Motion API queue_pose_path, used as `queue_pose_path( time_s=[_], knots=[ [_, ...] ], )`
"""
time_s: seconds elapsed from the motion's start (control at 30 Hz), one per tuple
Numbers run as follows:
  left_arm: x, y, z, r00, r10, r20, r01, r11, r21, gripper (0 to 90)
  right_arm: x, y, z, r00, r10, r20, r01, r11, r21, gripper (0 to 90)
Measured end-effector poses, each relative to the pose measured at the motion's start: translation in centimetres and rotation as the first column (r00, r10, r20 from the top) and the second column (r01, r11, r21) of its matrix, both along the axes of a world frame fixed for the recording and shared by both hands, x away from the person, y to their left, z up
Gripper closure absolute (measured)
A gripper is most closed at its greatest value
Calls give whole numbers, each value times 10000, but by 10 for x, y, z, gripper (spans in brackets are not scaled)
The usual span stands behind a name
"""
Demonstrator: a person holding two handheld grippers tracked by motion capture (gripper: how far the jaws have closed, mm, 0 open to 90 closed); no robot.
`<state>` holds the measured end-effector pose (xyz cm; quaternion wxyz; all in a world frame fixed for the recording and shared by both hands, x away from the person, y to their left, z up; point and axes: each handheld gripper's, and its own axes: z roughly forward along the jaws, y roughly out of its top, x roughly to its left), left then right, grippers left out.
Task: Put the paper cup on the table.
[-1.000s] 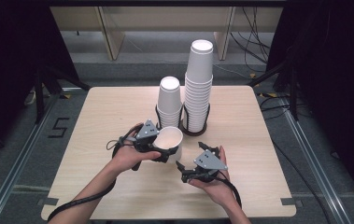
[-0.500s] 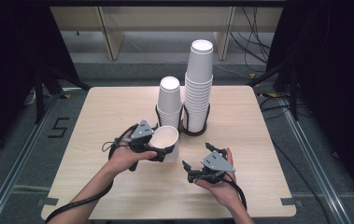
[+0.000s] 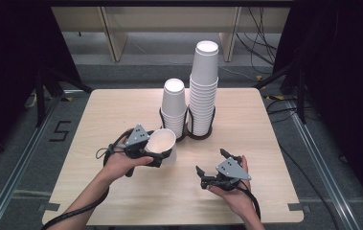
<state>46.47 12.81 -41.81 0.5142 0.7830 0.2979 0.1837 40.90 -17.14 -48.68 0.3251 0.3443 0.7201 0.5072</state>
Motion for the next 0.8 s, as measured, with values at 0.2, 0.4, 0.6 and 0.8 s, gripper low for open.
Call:
queue_pose_path(
  time_s=[0.2, 0.4, 0.6, 0.8],
  knots=[
    [-2, 11, 1, 9996, 269, 68, -269, 9996, -56, 88, 0, -5, 1, 9997, -110, 233, 111, 9999, -16, 4],
    [-3, 24, -1, 9986, 521, 68, -520, 9986, -41, 89, 0, -11, 0, 9990, -335, 298, 334, 9994, 21, 4],
    [-5, 37, -2, 9957, 917, 116, -918, 9957, 79, 89, -2, -18, 0, 9985, -527, 165, 525, 9986, 109, 4],
    [-6, 50, -4, 9905, 1376, 67, -1376, 9904, 132, 89, -4, -21, -1, 9983, -580, -59, 581, 9979, 272, 4]
  ],
)
